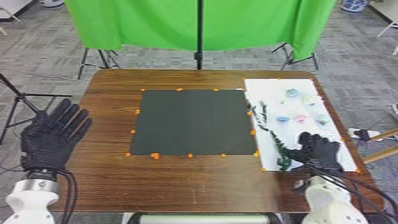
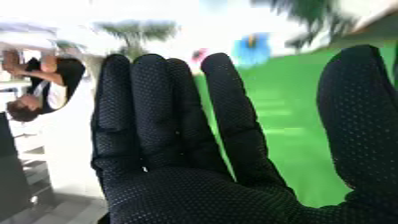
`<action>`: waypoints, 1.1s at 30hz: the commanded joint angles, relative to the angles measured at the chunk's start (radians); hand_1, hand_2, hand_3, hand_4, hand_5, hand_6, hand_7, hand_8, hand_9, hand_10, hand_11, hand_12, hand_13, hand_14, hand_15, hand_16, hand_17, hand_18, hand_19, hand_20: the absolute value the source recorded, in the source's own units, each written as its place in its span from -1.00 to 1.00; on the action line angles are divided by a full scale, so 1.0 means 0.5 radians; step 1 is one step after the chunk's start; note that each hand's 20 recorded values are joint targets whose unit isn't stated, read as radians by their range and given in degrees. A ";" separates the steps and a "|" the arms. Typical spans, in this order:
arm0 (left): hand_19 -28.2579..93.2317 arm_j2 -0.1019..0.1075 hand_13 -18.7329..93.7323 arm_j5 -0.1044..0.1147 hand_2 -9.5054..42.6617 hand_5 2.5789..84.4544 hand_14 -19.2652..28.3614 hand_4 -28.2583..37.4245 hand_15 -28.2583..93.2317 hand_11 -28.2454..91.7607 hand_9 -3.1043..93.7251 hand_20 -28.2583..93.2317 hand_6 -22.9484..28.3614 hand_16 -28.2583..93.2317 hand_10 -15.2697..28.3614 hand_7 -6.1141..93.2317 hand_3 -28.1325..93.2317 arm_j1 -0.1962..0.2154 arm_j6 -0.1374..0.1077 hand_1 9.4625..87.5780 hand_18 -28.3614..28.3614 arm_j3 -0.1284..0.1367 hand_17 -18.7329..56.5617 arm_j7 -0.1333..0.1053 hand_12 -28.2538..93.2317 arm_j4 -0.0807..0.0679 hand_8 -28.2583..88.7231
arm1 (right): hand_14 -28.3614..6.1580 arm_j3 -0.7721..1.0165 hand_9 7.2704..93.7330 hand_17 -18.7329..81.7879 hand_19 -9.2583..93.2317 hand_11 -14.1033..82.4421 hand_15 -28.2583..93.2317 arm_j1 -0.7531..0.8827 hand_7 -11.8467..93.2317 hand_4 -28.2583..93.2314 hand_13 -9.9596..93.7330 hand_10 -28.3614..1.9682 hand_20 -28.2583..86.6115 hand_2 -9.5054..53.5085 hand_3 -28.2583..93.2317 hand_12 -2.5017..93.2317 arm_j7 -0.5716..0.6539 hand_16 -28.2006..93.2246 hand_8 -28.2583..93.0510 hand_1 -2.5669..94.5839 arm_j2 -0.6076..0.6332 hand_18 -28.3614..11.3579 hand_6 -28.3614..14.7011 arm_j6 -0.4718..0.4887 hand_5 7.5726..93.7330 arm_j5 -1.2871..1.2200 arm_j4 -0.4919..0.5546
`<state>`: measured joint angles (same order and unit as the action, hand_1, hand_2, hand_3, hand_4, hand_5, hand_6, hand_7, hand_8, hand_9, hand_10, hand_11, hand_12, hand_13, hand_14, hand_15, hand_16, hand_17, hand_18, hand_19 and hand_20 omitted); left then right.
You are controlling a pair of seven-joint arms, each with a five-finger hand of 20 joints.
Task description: Arrange flowers
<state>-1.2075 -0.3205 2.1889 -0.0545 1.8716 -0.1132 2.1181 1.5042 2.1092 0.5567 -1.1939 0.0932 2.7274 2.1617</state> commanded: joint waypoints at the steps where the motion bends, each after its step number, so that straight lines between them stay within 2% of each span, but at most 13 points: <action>1: 0.07 -0.012 -0.13 0.006 -0.02 0.12 0.46 -1.00 0.07 -0.22 -0.11 -0.34 0.15 -0.65 0.34 -0.57 0.67 0.026 -0.036 -0.55 0.54 0.003 -0.64 0.011 -0.36 0.007 -0.68 | -0.62 -0.023 -0.14 -0.22 0.55 0.02 0.56 0.075 -0.07 -1.00 -0.11 -0.60 -0.08 -1.00 0.79 -0.49 -0.040 -0.27 -0.79 -0.41 -0.015 -0.78 -0.04 0.093 -0.14 -0.069 -0.022; 2: 0.07 -0.010 -0.13 0.008 -0.02 0.12 0.47 -1.00 0.07 -0.22 -0.11 -0.34 0.15 -0.65 0.35 -0.57 0.67 0.028 -0.041 -0.55 0.54 0.001 -0.64 0.013 -0.36 0.009 -0.68 | -0.62 -0.021 -0.14 -0.22 0.55 0.02 0.56 0.084 -0.07 -1.00 -0.11 -0.60 -0.08 -1.00 0.79 -0.49 -0.067 -0.27 -0.79 -0.41 -0.017 -0.78 -0.04 0.089 -0.15 -0.091 -0.026; 4: 0.08 0.003 -0.12 0.026 -0.02 0.12 0.46 -1.00 0.08 -0.22 -0.11 -0.34 0.16 -0.65 0.35 -0.57 0.67 0.025 -0.116 -0.55 0.55 -0.020 -0.65 0.012 -0.36 0.022 -0.68 | -0.61 -0.054 -0.14 -0.22 0.55 0.02 0.56 0.091 -0.07 -1.00 -0.11 -0.60 -0.09 -1.00 0.78 -0.49 -0.120 -0.28 -0.79 -0.41 -0.028 -0.78 -0.04 0.057 -0.15 -0.036 -0.068; 7: 0.09 0.014 -0.12 0.078 -0.01 0.11 0.47 -1.00 0.09 -0.21 -0.11 -0.33 0.16 -0.65 0.35 -0.57 0.68 0.015 -0.129 -0.55 0.55 -0.038 -0.65 0.002 -0.36 0.015 -0.68 | -0.53 -0.122 -0.14 -0.23 0.54 0.04 0.55 0.084 -0.02 -1.00 -0.08 -0.55 -0.11 -1.00 0.80 -0.50 -0.137 -0.29 -0.81 -0.35 -0.032 -0.77 -0.02 0.032 -0.15 0.039 -0.139; 10: 0.09 0.017 -0.11 0.078 -0.01 0.12 0.47 -1.00 0.11 -0.20 -0.10 -0.33 0.17 -0.65 0.37 -0.56 0.68 0.011 -0.162 -0.55 0.55 -0.042 -0.65 0.006 -0.35 0.019 -0.68 | -0.46 -0.173 -0.10 -0.21 0.53 0.07 0.54 0.084 0.03 -1.00 -0.02 -0.48 -0.12 -1.00 0.82 -0.50 -0.126 -0.29 -0.82 -0.28 -0.049 -0.73 0.02 -0.027 -0.11 0.082 -0.199; 12: 0.10 0.024 -0.11 0.139 -0.01 0.13 0.47 -1.00 0.12 -0.19 -0.09 -0.32 0.19 -0.65 0.38 -0.55 0.68 0.006 -0.286 -0.55 0.55 -0.055 -0.65 -0.020 -0.35 0.045 -0.68 | -0.40 -0.204 -0.03 -0.18 0.54 0.09 0.53 0.099 0.06 -1.00 0.04 -0.42 -0.12 -1.00 0.84 -0.50 -0.116 -0.28 -0.83 -0.20 -0.051 -0.71 0.06 -0.034 -0.04 0.091 -0.216; 15: 0.12 0.019 -0.09 0.205 0.00 0.17 0.49 -1.00 0.16 -0.17 -0.07 -0.31 0.20 -0.66 0.39 -0.52 0.69 0.016 -0.301 -0.55 0.57 -0.047 -0.65 -0.048 -0.35 0.049 -0.68 | -0.32 -0.230 0.10 -0.15 0.55 0.09 0.49 0.117 0.08 -1.00 0.12 -0.35 -0.14 -1.00 0.84 -0.51 -0.112 -0.26 -0.84 -0.10 -0.060 -0.70 0.14 -0.069 0.13 0.151 -0.253; 18: 0.13 0.019 -0.08 0.219 0.01 0.19 0.49 -1.00 0.18 -0.16 -0.05 -0.31 0.21 -0.66 0.40 -0.52 0.69 0.020 -0.320 -0.54 0.57 -0.047 -0.64 -0.055 -0.35 0.053 -0.69 | -0.22 -0.244 0.20 -0.10 0.58 0.09 0.47 0.129 0.16 -1.00 0.21 -0.26 -0.14 -1.00 0.69 -0.47 -0.076 -0.22 -0.50 0.11 -0.066 -0.68 0.18 -0.076 0.19 0.179 -0.280; 22: 0.14 0.021 -0.07 0.249 0.01 0.20 0.50 -1.00 0.20 -0.15 -0.04 -0.30 0.21 -0.67 0.40 -0.51 0.69 0.033 -0.329 -0.54 0.57 -0.052 -0.64 -0.072 -0.35 0.058 -0.69 | 0.04 -0.243 0.45 -0.06 0.62 -0.21 0.33 0.123 0.17 -1.00 0.35 0.00 -0.13 -1.00 0.63 -0.15 -0.060 0.04 -0.45 0.24 -0.071 -0.70 0.26 -0.091 0.32 0.185 -0.304; 23: 0.14 -0.016 -0.07 0.220 0.01 0.20 0.50 -1.00 0.20 -0.15 -0.04 -0.30 0.21 -0.67 0.40 -0.51 0.69 0.021 -0.321 -0.54 0.57 -0.039 -0.64 -0.035 -0.35 0.056 -0.69 | 0.11 -0.242 0.55 -0.04 0.64 -0.27 0.30 0.123 0.16 -1.00 0.40 0.07 -0.12 -1.00 0.62 -0.10 -0.056 0.08 -0.44 0.27 -0.071 -0.70 0.29 -0.106 0.38 0.184 -0.307; 25: 0.14 0.007 -0.07 0.246 0.01 0.20 0.50 -1.00 0.20 -0.15 -0.04 -0.30 0.21 -0.67 0.40 -0.51 0.69 0.031 -0.329 -0.54 0.57 -0.049 -0.64 -0.064 -0.35 0.057 -0.69 | 0.22 -0.242 0.65 -0.01 0.65 -0.33 0.26 0.119 0.14 -1.00 0.48 0.18 -0.10 -1.00 0.62 -0.05 -0.051 0.12 -0.40 0.31 -0.067 -0.71 0.33 -0.142 0.46 0.189 -0.311; 26: 0.14 -0.028 -0.07 0.219 0.01 0.20 0.50 -1.00 0.21 -0.15 -0.04 -0.30 0.21 -0.67 0.40 -0.51 0.69 0.024 -0.322 -0.54 0.57 -0.036 -0.64 -0.032 -0.35 0.058 -0.69 | 0.30 -0.244 0.72 0.03 0.67 -0.38 0.21 0.117 0.13 -1.00 0.55 0.26 -0.08 -1.00 0.63 -0.04 -0.046 0.15 -0.38 0.33 -0.065 -0.73 0.35 -0.171 0.51 0.192 -0.314; 33: 0.14 -0.001 -0.07 0.242 0.05 0.21 0.50 -1.00 0.21 -0.15 -0.03 -0.30 0.21 -0.67 0.40 -0.51 0.72 0.030 -0.320 -0.53 0.57 -0.044 -0.64 -0.065 -0.35 0.055 -0.69 | 0.45 -0.256 0.92 0.10 0.71 -0.48 0.07 0.085 0.13 -1.00 0.75 0.29 -0.03 -1.00 0.71 -0.06 -0.033 0.25 -0.33 0.34 -0.021 -0.77 0.36 -0.497 0.58 0.109 -0.301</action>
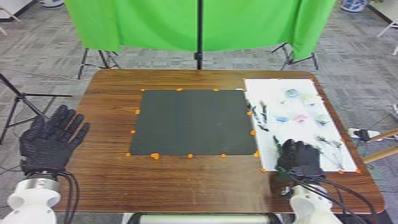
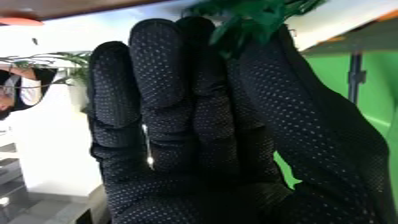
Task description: Arrange flowers
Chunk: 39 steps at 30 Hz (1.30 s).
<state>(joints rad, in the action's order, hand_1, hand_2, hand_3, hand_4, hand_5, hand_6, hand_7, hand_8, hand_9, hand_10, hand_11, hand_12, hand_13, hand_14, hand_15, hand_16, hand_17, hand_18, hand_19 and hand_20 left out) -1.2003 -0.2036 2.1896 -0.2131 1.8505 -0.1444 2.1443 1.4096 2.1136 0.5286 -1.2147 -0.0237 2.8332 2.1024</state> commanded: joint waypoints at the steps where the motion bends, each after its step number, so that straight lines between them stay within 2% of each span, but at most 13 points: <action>1: 0.14 -0.014 -0.07 0.009 0.05 0.21 0.50 -1.00 0.21 -0.15 -0.03 -0.30 0.21 -0.68 0.40 -0.51 0.73 0.029 -0.002 -0.53 0.57 -0.001 -0.64 -0.005 -0.35 0.002 -0.69 | 0.46 -0.073 0.93 0.10 0.69 -0.49 0.06 0.069 0.12 -1.00 0.76 0.29 -0.03 -1.00 0.72 -0.05 0.027 0.26 -0.33 0.35 0.033 -0.76 0.34 -0.313 0.60 -0.104 -0.178; 6: 0.14 -0.013 -0.07 0.013 0.05 0.21 0.50 -1.00 0.22 -0.15 -0.03 -0.30 0.21 -0.68 0.40 -0.51 0.72 0.039 0.005 -0.52 0.57 -0.002 -0.63 -0.015 -0.35 0.003 -0.69 | 0.46 -0.095 0.96 0.11 0.66 -0.49 0.04 0.009 0.09 -1.00 0.79 0.28 -0.02 -1.00 0.75 -0.03 0.051 0.30 -0.31 0.35 0.091 -0.75 0.33 -0.517 0.64 -0.131 -0.083; 14: 0.15 -0.008 -0.07 0.016 0.05 0.21 0.50 -1.00 0.22 -0.15 -0.03 -0.30 0.21 -0.68 0.41 -0.50 0.72 0.036 0.008 -0.53 0.57 -0.007 -0.63 -0.019 -0.35 0.001 -0.69 | 0.46 -0.260 0.97 0.12 0.68 -0.49 0.04 -0.222 0.09 -1.00 0.79 0.28 0.00 -1.00 0.77 -0.01 0.093 0.34 -0.29 0.34 0.116 -0.76 0.34 -0.710 0.65 -0.459 0.066; 21: 0.14 0.013 -0.07 0.016 0.05 0.21 0.50 -1.00 0.22 -0.15 -0.03 -0.30 0.21 -0.68 0.41 -0.51 0.72 0.032 0.005 -0.53 0.57 -0.012 -0.64 -0.013 -0.35 -0.001 -0.69 | 0.45 -0.455 0.97 0.11 0.69 -0.48 0.04 -0.453 0.09 -1.00 0.79 0.28 0.00 -1.00 0.78 0.00 0.006 0.35 -0.28 0.33 0.012 -0.77 0.35 -0.758 0.64 -0.574 0.091; 27: 0.14 0.027 -0.07 0.013 0.04 0.21 0.50 -1.00 0.22 -0.15 -0.03 -0.30 0.21 -0.68 0.41 -0.51 0.72 0.005 0.002 -0.53 0.57 -0.035 -0.63 -0.015 -0.35 -0.017 -0.69 | 0.44 -0.634 0.97 0.12 0.70 -0.48 0.06 -0.701 0.09 -0.99 0.79 0.26 -0.01 -1.00 0.79 0.00 -0.121 0.36 -0.28 0.32 -0.168 -0.78 0.34 -0.659 0.64 -0.627 -0.084; 29: 0.14 0.026 -0.07 0.020 0.04 0.21 0.50 -1.00 0.22 -0.15 -0.03 -0.30 0.21 -0.68 0.41 -0.51 0.72 0.001 -0.004 -0.53 0.57 -0.043 -0.63 -0.026 -0.35 -0.018 -0.69 | 0.43 -0.689 0.97 0.11 0.71 -0.47 0.08 -0.791 0.10 -0.97 0.79 0.27 -0.01 -1.00 0.80 0.00 -0.091 0.36 -0.27 0.31 -0.256 -0.81 0.35 -0.593 0.64 -0.786 -0.145; 31: 0.14 0.037 -0.07 0.019 0.04 0.21 0.50 -1.00 0.22 -0.15 -0.03 -0.30 0.21 -0.68 0.41 -0.51 0.71 -0.037 -0.002 -0.53 0.57 -0.061 -0.63 -0.020 -0.35 -0.037 -0.69 | 0.42 -0.752 0.97 0.11 0.72 -0.46 0.10 -0.885 0.10 -0.96 0.78 0.25 0.00 -1.00 0.81 0.01 -0.056 0.36 -0.27 0.30 -0.316 -0.84 0.35 -0.549 0.64 -0.810 -0.217; 38: 0.14 0.078 -0.07 0.015 0.04 0.21 0.50 -1.00 0.22 -0.15 -0.03 -0.30 0.21 -0.68 0.41 -0.51 0.71 -0.056 -0.015 -0.53 0.57 -0.073 -0.63 -0.038 -0.35 -0.037 -0.69 | 0.38 -0.897 0.97 0.11 0.75 -0.44 0.16 -1.072 0.09 -0.95 0.76 0.21 0.00 -1.00 0.83 0.01 -0.091 0.33 -0.26 0.29 -0.601 -0.91 0.31 -0.470 0.66 -0.686 -0.529; 39: 0.14 0.082 -0.07 0.016 0.04 0.21 0.50 -1.00 0.22 -0.15 -0.03 -0.30 0.21 -0.68 0.41 -0.51 0.71 -0.051 -0.016 -0.53 0.57 -0.074 -0.63 -0.043 -0.35 -0.032 -0.69 | 0.36 -0.931 0.97 0.11 0.76 -0.44 0.17 -1.097 0.09 -0.94 0.76 0.21 0.00 -1.00 0.84 0.01 -0.130 0.33 -0.26 0.29 -0.632 -0.92 0.30 -0.511 0.66 -0.665 -0.606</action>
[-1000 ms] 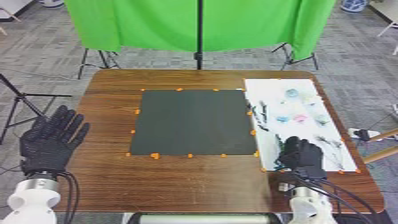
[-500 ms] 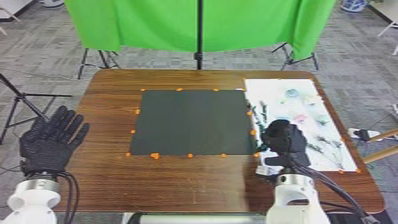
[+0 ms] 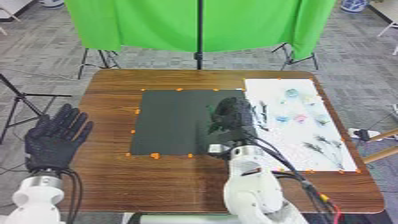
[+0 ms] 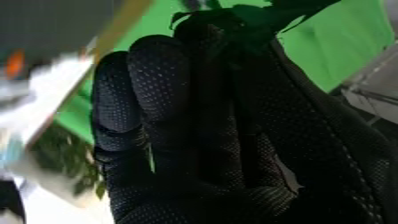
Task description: Arrange flowers
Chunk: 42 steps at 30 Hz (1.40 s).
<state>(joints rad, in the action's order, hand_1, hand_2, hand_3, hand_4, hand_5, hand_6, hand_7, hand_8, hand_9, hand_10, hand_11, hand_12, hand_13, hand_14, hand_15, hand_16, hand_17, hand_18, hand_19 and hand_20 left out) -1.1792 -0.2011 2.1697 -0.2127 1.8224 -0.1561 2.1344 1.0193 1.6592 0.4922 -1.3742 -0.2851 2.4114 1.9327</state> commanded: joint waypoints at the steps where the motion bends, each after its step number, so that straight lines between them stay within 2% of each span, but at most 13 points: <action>1: 0.14 0.045 -0.07 0.019 0.04 0.21 0.50 -1.00 0.22 -0.15 -0.03 -0.30 0.21 -0.68 0.41 -0.51 0.71 -0.011 -0.012 -0.53 0.57 -0.023 -0.63 -0.029 -0.35 -0.012 -0.69 | 0.36 -0.165 0.97 0.12 0.76 -0.44 0.18 -0.203 0.08 -0.94 0.76 0.21 0.00 -1.00 0.84 0.01 -0.075 0.32 -0.26 0.29 -0.350 -0.93 0.30 0.023 0.66 0.192 -0.321; 8: 0.14 0.103 -0.07 0.011 0.04 0.21 0.50 -1.00 0.22 -0.15 -0.03 -0.30 0.21 -0.68 0.40 -0.51 0.72 -0.080 -0.020 -0.53 0.57 -0.080 -0.63 -0.005 -0.35 -0.037 -0.69 | 0.34 -0.282 0.98 0.12 0.78 -0.43 0.21 -0.236 0.08 -0.94 0.75 0.19 -0.01 -1.00 0.84 0.01 -0.116 0.31 -0.25 0.29 -0.472 -0.95 0.29 0.079 0.67 0.374 -0.539; 10: 0.14 0.123 -0.07 -0.020 0.04 0.21 0.50 -1.00 0.21 -0.15 -0.03 -0.30 0.21 -0.68 0.41 -0.51 0.71 -0.098 -0.061 -0.53 0.57 -0.095 -0.63 0.035 -0.35 -0.052 -0.69 | 0.34 -0.307 0.98 0.12 0.78 -0.43 0.21 -0.248 0.08 -0.94 0.75 0.19 -0.01 -1.00 0.84 0.01 -0.043 0.31 -0.25 0.29 -0.510 -0.96 0.29 0.108 0.67 0.415 -0.611; 13: 0.14 0.156 -0.07 -0.003 0.04 0.21 0.50 -1.00 0.21 -0.15 -0.03 -0.30 0.21 -0.68 0.40 -0.51 0.72 -0.077 -0.077 -0.53 0.57 -0.095 -0.63 0.074 -0.35 -0.068 -0.69 | 0.32 -0.324 0.98 0.12 0.78 -0.42 0.22 -0.257 0.07 -0.94 0.75 0.19 -0.01 -1.00 0.85 0.00 0.006 0.31 -0.25 0.29 -0.546 -0.98 0.30 0.108 0.68 0.450 -0.686; 15: 0.14 0.158 -0.07 -0.037 0.04 0.20 0.50 -1.00 0.21 -0.15 -0.03 -0.30 0.21 -0.68 0.40 -0.51 0.72 -0.033 -0.013 -0.53 0.57 -0.074 -0.63 0.079 -0.35 -0.081 -0.69 | 0.31 -0.334 0.98 0.12 0.78 -0.42 0.22 -0.265 0.07 -0.94 0.75 0.19 -0.01 -1.00 0.85 0.00 -0.020 0.31 -0.25 0.28 -0.566 -0.98 0.29 0.096 0.68 0.499 -0.729; 16: 0.14 0.165 -0.07 -0.035 0.04 0.20 0.49 -1.00 0.21 -0.15 -0.04 -0.30 0.21 -0.68 0.40 -0.51 0.72 -0.030 0.001 -0.53 0.57 -0.072 -0.63 0.084 -0.35 -0.088 -0.69 | 0.31 -0.338 0.98 0.12 0.78 -0.42 0.22 -0.270 0.07 -0.95 0.75 0.18 -0.01 -1.00 0.85 0.00 -0.023 0.31 -0.24 0.28 -0.577 -0.99 0.29 0.089 0.68 0.524 -0.753; 18: 0.13 0.163 -0.08 -0.030 0.01 0.18 0.48 -1.00 0.19 -0.17 -0.05 -0.30 0.20 -0.68 0.38 -0.53 0.73 -0.005 0.097 -0.54 0.56 -0.046 -0.64 0.109 -0.35 -0.108 -0.69 | 0.31 -0.339 0.98 0.12 0.78 -0.42 0.22 -0.268 0.07 -0.95 0.75 0.18 -0.01 -1.00 0.85 0.00 -0.029 0.31 -0.24 0.29 -0.601 -0.99 0.29 0.102 0.68 0.554 -0.782; 21: 0.10 0.171 -0.10 0.035 -0.02 0.13 0.46 -1.00 0.13 -0.20 -0.08 -0.32 0.17 -0.68 0.36 -0.56 0.77 -0.015 0.283 -0.57 0.56 -0.027 -0.65 0.154 -0.36 -0.165 -0.68 | 0.31 -0.369 0.98 0.12 0.79 -0.42 0.23 -0.273 0.07 -0.94 0.75 0.18 -0.01 -1.00 0.86 0.00 0.003 0.31 -0.24 0.28 -0.611 -0.99 0.29 0.101 0.68 0.575 -0.817; 22: 0.08 0.171 -0.12 0.051 -0.02 0.11 0.47 -0.99 0.11 -0.22 -0.10 -0.32 0.17 -0.67 0.35 -0.58 0.78 -0.008 0.296 -0.58 0.55 -0.020 -0.65 0.157 -0.36 -0.164 -0.68 | 0.31 -0.379 0.98 0.12 0.79 -0.42 0.23 -0.272 0.07 -0.94 0.75 0.18 -0.01 -1.00 0.86 0.00 -0.001 0.31 -0.24 0.28 -0.611 -1.00 0.29 0.118 0.68 0.584 -0.822; 25: 0.07 0.172 -0.12 0.006 -0.01 0.10 0.46 -0.99 0.08 -0.24 -0.12 -0.32 0.17 -0.66 0.34 -0.59 0.79 -0.037 0.282 -0.61 0.56 -0.033 -0.66 0.153 -0.35 -0.169 -0.67 | 0.31 -0.404 0.98 0.12 0.79 -0.41 0.23 -0.296 0.07 -0.94 0.75 0.18 -0.01 -1.00 0.86 0.00 -0.010 0.31 -0.24 0.28 -0.611 -1.00 0.28 0.122 0.68 0.634 -0.863; 35: 0.07 0.187 -0.12 -0.012 -0.04 0.10 0.46 -1.00 0.09 -0.23 -0.11 -0.31 0.18 -0.63 0.36 -0.59 0.78 -0.114 0.230 -0.57 0.55 -0.110 -0.66 0.158 -0.34 -0.185 -0.67 | 0.27 -0.352 0.95 0.11 0.80 -0.39 0.27 -0.234 0.11 -0.93 0.73 0.16 -0.01 -1.00 0.87 0.01 -0.041 0.32 -0.24 0.26 -0.669 -1.00 0.26 0.232 0.63 0.794 -0.924; 39: 0.07 0.177 -0.12 -0.049 -0.04 0.11 0.46 -1.00 0.10 -0.22 -0.11 -0.31 0.18 -0.63 0.36 -0.58 0.78 -0.096 0.224 -0.56 0.55 -0.088 -0.66 0.126 -0.34 -0.174 -0.67 | -0.02 -0.356 0.76 0.07 0.81 -0.25 0.47 -0.218 0.31 -0.91 0.57 0.08 0.03 -1.00 0.86 -0.01 -0.016 0.25 -0.31 0.16 -0.655 -1.00 0.18 0.273 0.41 0.811 -0.912; 42: 0.07 0.171 -0.12 -0.026 -0.05 0.11 0.47 -1.00 0.11 -0.21 -0.11 -0.31 0.19 -0.63 0.36 -0.57 0.77 -0.086 0.213 -0.56 0.55 -0.080 -0.66 0.108 -0.34 -0.168 -0.67 | -0.22 -0.348 0.58 0.06 0.82 -0.09 0.58 -0.219 0.46 -0.91 0.48 -0.08 0.06 -1.00 0.85 -0.04 -0.038 0.19 -0.34 0.10 -0.654 -1.00 0.08 0.313 0.23 0.800 -0.899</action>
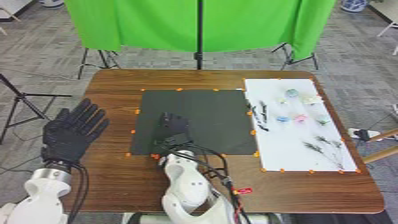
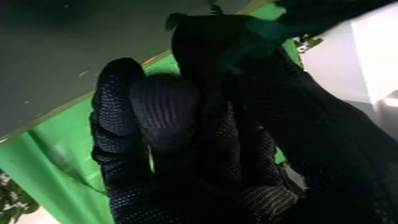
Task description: Arrange flowers
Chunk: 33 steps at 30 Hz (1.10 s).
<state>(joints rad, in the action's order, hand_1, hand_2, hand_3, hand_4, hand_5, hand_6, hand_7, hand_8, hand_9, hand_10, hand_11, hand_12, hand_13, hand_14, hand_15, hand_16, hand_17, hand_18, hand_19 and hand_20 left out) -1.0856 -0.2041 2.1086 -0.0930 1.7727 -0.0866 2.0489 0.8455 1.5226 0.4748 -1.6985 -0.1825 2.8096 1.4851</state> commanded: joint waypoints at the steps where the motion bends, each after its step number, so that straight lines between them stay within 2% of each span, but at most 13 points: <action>1: 0.07 -0.019 -0.12 -0.018 -0.05 0.11 0.47 -1.00 0.11 -0.21 -0.11 -0.31 0.19 -0.63 0.37 -0.57 0.78 0.042 -0.026 -0.56 0.55 0.023 -0.66 -0.031 -0.34 0.006 -0.67 | -0.25 -0.003 0.56 0.06 0.82 -0.08 0.59 0.057 0.47 -0.92 0.48 -0.11 0.06 -1.00 0.84 -0.05 -0.004 0.18 -0.34 0.09 -0.004 -1.00 0.06 0.122 0.21 0.005 0.002; 3: 0.07 -0.019 -0.12 -0.031 -0.06 0.11 0.48 -1.00 0.11 -0.21 -0.11 -0.30 0.19 -0.63 0.37 -0.57 0.78 0.039 -0.036 -0.55 0.55 0.016 -0.66 -0.029 -0.34 0.009 -0.67 | -0.33 0.008 0.54 0.06 0.82 -0.05 0.62 0.065 0.48 -0.96 0.48 -0.15 0.07 -1.00 0.81 -0.07 -0.025 0.12 -0.35 0.07 -0.008 -1.00 0.05 0.179 0.20 0.037 0.016; 5: 0.07 -0.018 -0.12 -0.102 -0.06 0.11 0.48 -1.00 0.12 -0.20 -0.10 -0.30 0.19 -0.63 0.38 -0.56 0.77 0.031 -0.063 -0.55 0.55 0.005 -0.66 -0.011 -0.34 0.012 -0.67 | -0.37 0.005 0.50 0.04 0.81 0.05 0.63 0.066 0.43 -0.99 0.47 -0.29 0.09 -1.00 0.78 -0.21 -0.004 0.04 -0.38 0.03 -0.003 -1.00 0.07 0.227 0.19 0.019 0.029; 6: 0.07 -0.014 -0.12 -0.120 -0.06 0.11 0.48 -1.00 0.12 -0.20 -0.10 -0.30 0.19 -0.63 0.38 -0.56 0.77 0.026 -0.052 -0.55 0.55 0.002 -0.66 -0.014 -0.33 0.008 -0.67 | -0.38 0.002 0.49 0.03 0.80 0.07 0.63 0.059 0.40 -0.99 0.46 -0.33 0.09 -1.00 0.78 -0.27 -0.001 0.02 -0.38 0.01 -0.002 -1.00 0.07 0.220 0.19 0.024 0.025; 8: 0.08 -0.018 -0.12 -0.099 -0.06 0.11 0.48 -1.00 0.12 -0.20 -0.10 -0.30 0.20 -0.63 0.38 -0.56 0.77 0.031 -0.046 -0.55 0.55 0.004 -0.66 -0.019 -0.34 0.010 -0.67 | -0.41 0.005 0.47 0.02 0.79 0.11 0.63 0.062 0.33 -1.00 0.45 -0.40 0.10 -1.00 0.79 -0.36 -0.008 0.01 -0.38 -0.03 0.000 -1.00 0.05 0.215 0.20 0.043 0.023; 13: 0.08 -0.023 -0.12 -0.094 -0.06 0.12 0.48 -1.00 0.13 -0.20 -0.11 -0.30 0.21 -0.64 0.38 -0.56 0.77 0.040 -0.055 -0.55 0.55 0.010 -0.66 -0.037 -0.34 0.014 -0.67 | -0.45 0.022 0.40 0.01 0.79 0.14 0.64 0.055 0.20 -1.00 0.42 -0.51 0.12 -1.00 0.85 -0.43 0.024 0.00 -0.52 -0.12 0.001 -1.00 -0.04 0.201 0.19 -0.004 0.036; 16: 0.08 -0.053 -0.12 -0.095 -0.06 0.12 0.48 -1.00 0.13 -0.20 -0.10 -0.30 0.20 -0.64 0.38 -0.56 0.77 0.058 -0.038 -0.55 0.55 0.022 -0.66 -0.061 -0.34 0.019 -0.67 | -0.50 0.038 0.31 0.02 0.79 0.14 0.66 0.029 0.19 -1.00 0.39 -0.60 0.12 -1.00 0.87 -0.45 0.043 -0.02 -0.81 -0.18 0.021 -1.00 -0.12 0.138 0.14 -0.057 0.076; 19: 0.08 -0.100 -0.12 -0.081 -0.07 0.12 0.48 -1.00 0.13 -0.19 -0.10 -0.30 0.20 -0.64 0.39 -0.56 0.77 0.109 -0.007 -0.55 0.55 0.064 -0.66 -0.078 -0.34 0.035 -0.67 | -0.54 0.046 0.25 0.02 0.80 0.15 0.67 -0.016 0.18 -1.00 0.38 -0.67 0.12 -1.00 0.85 -0.45 0.071 -0.03 -0.84 -0.20 0.085 -1.00 -0.16 0.017 0.09 -0.173 0.159; 23: 0.08 -0.159 -0.12 0.026 -0.02 0.10 0.48 -1.00 0.12 -0.20 -0.12 -0.31 0.20 -0.65 0.39 -0.56 0.72 0.181 0.090 -0.61 0.55 0.152 -0.66 -0.063 -0.34 0.035 -0.67 | -0.53 0.095 0.26 0.03 0.81 0.15 0.68 -0.072 0.17 -1.00 0.38 -0.66 0.12 -1.00 0.85 -0.46 0.129 -0.04 -0.84 -0.18 0.202 -1.00 -0.13 -0.027 0.11 -0.341 0.329; 25: 0.07 -0.183 -0.13 -0.033 0.04 0.09 0.48 -1.00 0.10 -0.22 -0.13 -0.31 0.20 -0.65 0.38 -0.58 0.69 0.227 0.073 -0.69 0.56 0.188 -0.66 -0.038 -0.34 0.062 -0.67 | -0.55 0.163 0.26 0.03 0.82 0.13 0.68 -0.070 0.07 -1.00 0.38 -0.67 0.11 -1.00 0.85 -0.48 0.152 -0.04 -0.82 -0.18 0.261 -1.00 -0.15 -0.023 0.12 -0.385 0.430; 26: 0.07 -0.194 -0.13 -0.058 0.07 0.08 0.48 -1.00 0.10 -0.22 -0.13 -0.31 0.20 -0.65 0.38 -0.58 0.67 0.216 0.075 -0.73 0.56 0.187 -0.66 -0.037 -0.34 0.056 -0.67 | -0.56 0.212 0.26 0.03 0.82 0.11 0.68 -0.074 0.03 -1.00 0.37 -0.68 0.11 -1.00 0.85 -0.48 0.149 -0.05 -0.81 -0.18 0.275 -1.00 -0.15 -0.021 0.11 -0.407 0.459; 29: 0.07 -0.220 -0.14 -0.058 0.12 0.07 0.48 -1.00 0.09 -0.23 -0.14 -0.31 0.20 -0.64 0.37 -0.59 0.62 0.213 0.088 -0.77 0.56 0.199 -0.66 -0.043 -0.34 0.062 -0.67 | -0.59 0.322 0.23 0.03 0.83 0.03 0.67 -0.068 -0.16 -1.00 0.35 -0.73 0.10 -1.00 0.85 -0.52 0.219 -0.06 -0.77 -0.19 0.384 -1.00 -0.19 -0.036 0.09 -0.459 0.582; 33: 0.06 -0.230 -0.14 -0.095 0.10 0.07 0.49 -1.00 0.08 -0.23 -0.14 -0.31 0.21 -0.63 0.37 -0.60 0.63 0.218 0.083 -0.78 0.56 0.206 -0.66 -0.056 -0.34 0.078 -0.66 | -0.61 0.517 0.19 0.02 0.84 -0.03 0.67 -0.015 -0.32 -1.00 0.32 -0.77 0.09 -1.00 0.84 -0.53 0.351 -0.07 -0.75 -0.20 0.571 -1.00 -0.23 -0.057 0.05 -0.479 0.756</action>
<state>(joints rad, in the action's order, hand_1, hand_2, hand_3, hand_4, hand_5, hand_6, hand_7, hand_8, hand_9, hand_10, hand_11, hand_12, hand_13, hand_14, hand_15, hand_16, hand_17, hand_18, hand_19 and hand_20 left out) -1.1801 -0.2187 2.2055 -0.0566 1.8757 -0.1165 2.0797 0.9590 1.5128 0.5546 -1.5600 -0.1845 2.5714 1.7531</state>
